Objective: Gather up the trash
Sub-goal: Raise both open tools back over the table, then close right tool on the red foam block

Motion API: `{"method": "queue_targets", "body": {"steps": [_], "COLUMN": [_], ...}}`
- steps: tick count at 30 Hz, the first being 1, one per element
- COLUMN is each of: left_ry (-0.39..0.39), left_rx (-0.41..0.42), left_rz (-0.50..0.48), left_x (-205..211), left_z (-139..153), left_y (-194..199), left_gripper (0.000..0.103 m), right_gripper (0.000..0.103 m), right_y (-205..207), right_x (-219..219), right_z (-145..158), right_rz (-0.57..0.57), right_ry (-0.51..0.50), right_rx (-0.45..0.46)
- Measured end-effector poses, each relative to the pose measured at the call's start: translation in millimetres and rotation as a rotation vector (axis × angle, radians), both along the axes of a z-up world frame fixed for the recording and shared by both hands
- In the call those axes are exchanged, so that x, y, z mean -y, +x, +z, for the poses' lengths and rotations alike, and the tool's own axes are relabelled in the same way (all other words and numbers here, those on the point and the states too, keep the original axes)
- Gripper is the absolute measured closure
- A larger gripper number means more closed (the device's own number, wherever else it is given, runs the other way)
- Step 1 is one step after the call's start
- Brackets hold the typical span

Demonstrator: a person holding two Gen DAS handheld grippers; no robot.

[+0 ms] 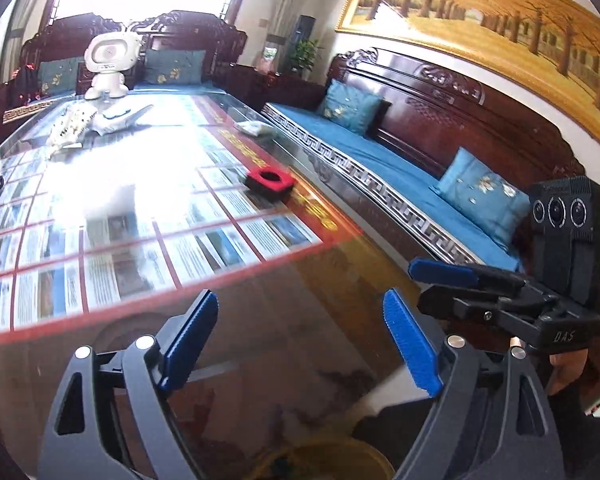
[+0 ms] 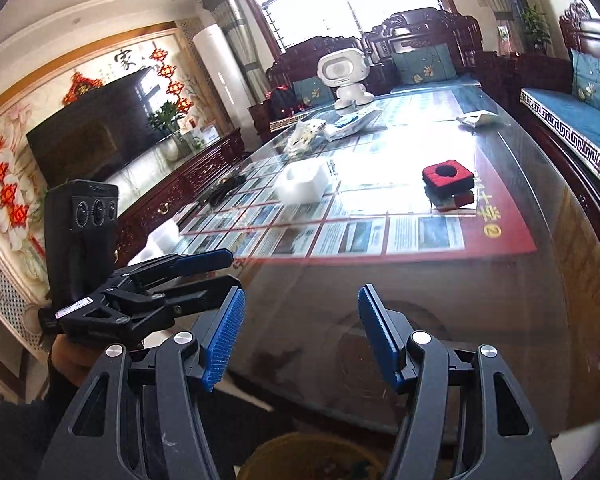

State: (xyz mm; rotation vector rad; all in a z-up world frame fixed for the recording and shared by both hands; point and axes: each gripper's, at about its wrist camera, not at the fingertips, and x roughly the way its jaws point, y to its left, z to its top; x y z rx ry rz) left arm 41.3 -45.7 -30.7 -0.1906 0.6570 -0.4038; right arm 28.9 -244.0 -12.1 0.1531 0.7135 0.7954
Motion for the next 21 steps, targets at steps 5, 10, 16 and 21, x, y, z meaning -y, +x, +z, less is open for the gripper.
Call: {"method": "queue_targets", "body": {"steps": [5,10,16,21], "left_ry": [0.002,-0.007,-0.030,-0.031], "left_rx": [-0.024,-0.048,-0.079,-0.091], "left_rz": [0.024,0.039,0.043,0.036], "left_x": [-12,-21,-27,-27], "left_z": [-3,-10,-22,-28], "left_y": [46,88,132,156], "left_gripper": [0.019,0.019,0.019,0.019], "right_gripper": [0.044,0.044,0.044,0.044], "right_y": [39,78,114,133], "right_x": [-2,-10,-20,-23], "right_z": [-5,-10,-13,-17], "right_rz": [-0.033,-0.041,-0.031,-0.035], "right_ry": [0.015,0.017,0.012,-0.001], "right_rx": [-0.022,-0.040,-0.046,-0.050]}}
